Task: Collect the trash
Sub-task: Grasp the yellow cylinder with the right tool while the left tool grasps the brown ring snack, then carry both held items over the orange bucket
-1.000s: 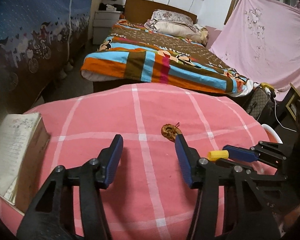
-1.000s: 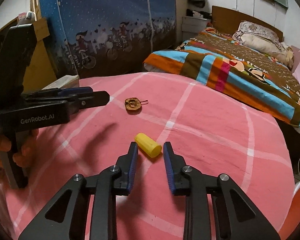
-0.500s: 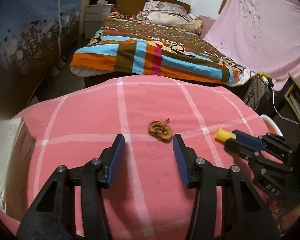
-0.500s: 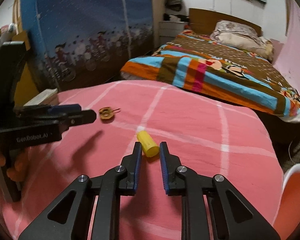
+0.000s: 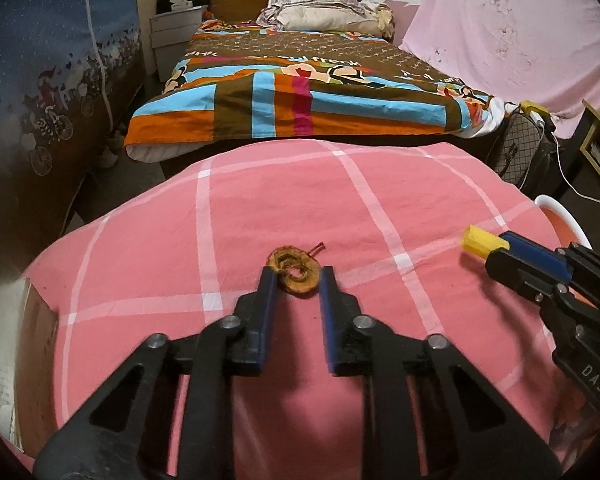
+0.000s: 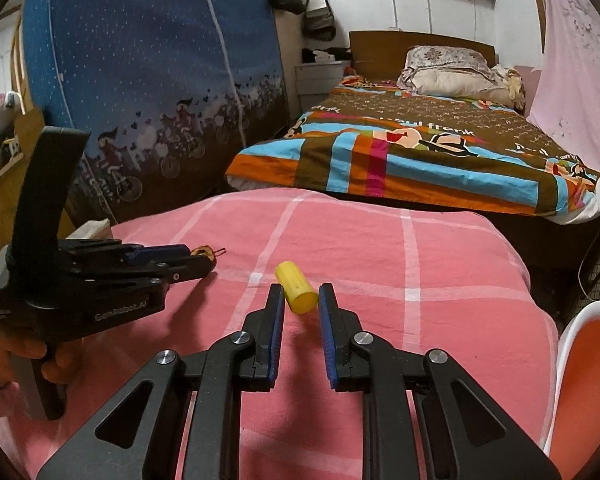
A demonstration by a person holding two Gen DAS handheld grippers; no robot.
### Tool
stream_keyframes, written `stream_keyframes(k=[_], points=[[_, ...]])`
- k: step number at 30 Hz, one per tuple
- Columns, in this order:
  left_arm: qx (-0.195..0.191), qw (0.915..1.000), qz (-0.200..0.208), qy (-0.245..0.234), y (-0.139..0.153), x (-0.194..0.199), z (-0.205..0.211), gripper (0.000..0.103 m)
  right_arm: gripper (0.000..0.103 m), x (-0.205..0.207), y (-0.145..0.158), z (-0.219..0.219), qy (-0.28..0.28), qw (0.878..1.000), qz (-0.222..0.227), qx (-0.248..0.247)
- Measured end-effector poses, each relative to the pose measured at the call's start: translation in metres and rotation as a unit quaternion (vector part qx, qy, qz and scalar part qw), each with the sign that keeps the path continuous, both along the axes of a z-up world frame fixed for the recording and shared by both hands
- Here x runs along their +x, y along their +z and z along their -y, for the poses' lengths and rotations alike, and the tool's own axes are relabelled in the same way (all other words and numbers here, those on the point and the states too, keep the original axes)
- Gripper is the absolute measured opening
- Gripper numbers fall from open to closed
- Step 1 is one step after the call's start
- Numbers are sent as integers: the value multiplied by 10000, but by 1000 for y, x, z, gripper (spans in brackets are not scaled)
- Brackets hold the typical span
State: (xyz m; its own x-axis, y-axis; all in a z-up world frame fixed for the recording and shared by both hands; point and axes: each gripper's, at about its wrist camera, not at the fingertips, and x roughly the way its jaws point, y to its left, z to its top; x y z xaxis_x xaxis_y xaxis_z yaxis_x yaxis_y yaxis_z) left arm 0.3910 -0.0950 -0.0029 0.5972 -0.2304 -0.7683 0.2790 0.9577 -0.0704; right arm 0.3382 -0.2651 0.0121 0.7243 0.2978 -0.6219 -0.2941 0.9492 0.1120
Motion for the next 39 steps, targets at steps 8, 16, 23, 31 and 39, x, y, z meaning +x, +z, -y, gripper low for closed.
stream_keyframes(k=[8, 16, 23, 31, 39], points=[[-363, 9984, 438, 72, 15, -21, -5, 1, 15, -25, 12, 7, -137, 9978, 625, 144], [-1047, 9856, 1313, 206, 39, -64, -4, 1, 15, -66, 31, 27, -520, 9857, 1553, 388], [-1186, 9724, 2011, -12, 62, -97, 20, 1, 15, -107, 49, 45, -972, 9676, 2318, 237], [-1136, 9560, 2667, -441, 86, -131, 60, 1, 15, -142, 66, 81, -1509, 9459, 2859, 268], [-951, 9394, 3154, -950, 99, -158, 103, 1, 15, -165, 60, 121, -2005, 9290, 3085, 384]])
